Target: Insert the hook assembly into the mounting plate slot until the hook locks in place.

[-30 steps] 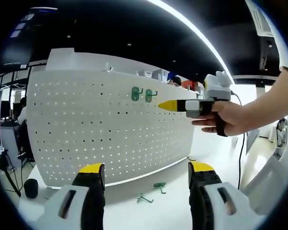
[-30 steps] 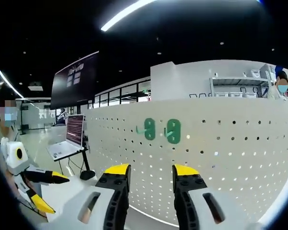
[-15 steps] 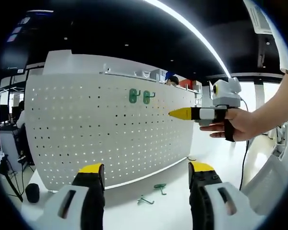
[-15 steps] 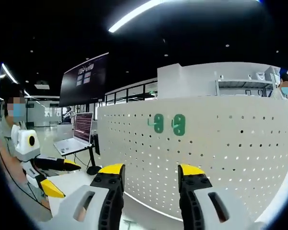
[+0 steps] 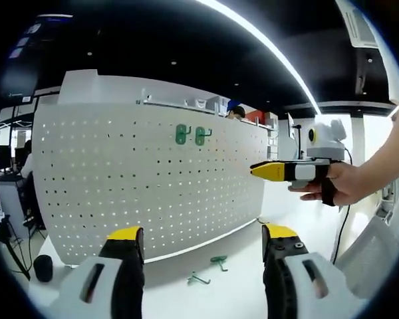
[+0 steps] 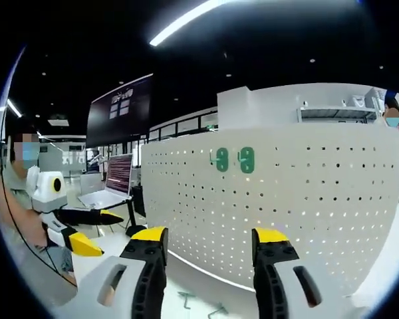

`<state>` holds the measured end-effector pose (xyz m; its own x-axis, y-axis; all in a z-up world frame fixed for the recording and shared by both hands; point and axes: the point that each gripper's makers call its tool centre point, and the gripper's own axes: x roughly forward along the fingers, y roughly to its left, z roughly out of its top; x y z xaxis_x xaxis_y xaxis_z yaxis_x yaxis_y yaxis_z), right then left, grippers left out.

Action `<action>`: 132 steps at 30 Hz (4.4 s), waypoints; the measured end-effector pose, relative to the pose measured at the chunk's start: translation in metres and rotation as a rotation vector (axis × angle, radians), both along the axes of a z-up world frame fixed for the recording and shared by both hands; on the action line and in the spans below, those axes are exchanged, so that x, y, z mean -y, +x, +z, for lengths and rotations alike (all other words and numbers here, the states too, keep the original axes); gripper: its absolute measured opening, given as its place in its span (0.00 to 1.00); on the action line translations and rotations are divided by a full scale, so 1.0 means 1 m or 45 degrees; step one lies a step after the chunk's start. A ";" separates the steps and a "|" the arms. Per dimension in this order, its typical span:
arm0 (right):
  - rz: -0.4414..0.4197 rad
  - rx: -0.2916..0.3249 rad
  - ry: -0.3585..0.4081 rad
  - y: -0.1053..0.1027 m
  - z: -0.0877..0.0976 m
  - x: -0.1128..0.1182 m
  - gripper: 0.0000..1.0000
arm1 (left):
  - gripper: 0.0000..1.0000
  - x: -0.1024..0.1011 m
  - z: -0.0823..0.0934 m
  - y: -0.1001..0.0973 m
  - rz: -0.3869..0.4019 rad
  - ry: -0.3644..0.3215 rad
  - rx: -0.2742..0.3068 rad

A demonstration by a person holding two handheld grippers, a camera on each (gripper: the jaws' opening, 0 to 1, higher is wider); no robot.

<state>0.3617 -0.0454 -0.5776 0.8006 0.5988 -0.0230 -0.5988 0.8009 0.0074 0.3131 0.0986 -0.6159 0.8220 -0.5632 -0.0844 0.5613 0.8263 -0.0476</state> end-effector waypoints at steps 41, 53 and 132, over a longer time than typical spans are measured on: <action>-0.048 -0.080 0.024 -0.068 -0.042 0.036 0.57 | 0.78 -0.010 -0.004 -0.008 0.011 -0.014 -0.016; -0.089 -0.105 0.043 -0.075 -0.052 0.046 0.57 | 0.79 -0.014 -0.006 -0.012 0.010 -0.015 -0.025; -0.095 -0.104 0.034 -0.081 -0.051 0.058 0.52 | 0.75 0.024 -0.114 0.030 -0.628 0.737 -0.568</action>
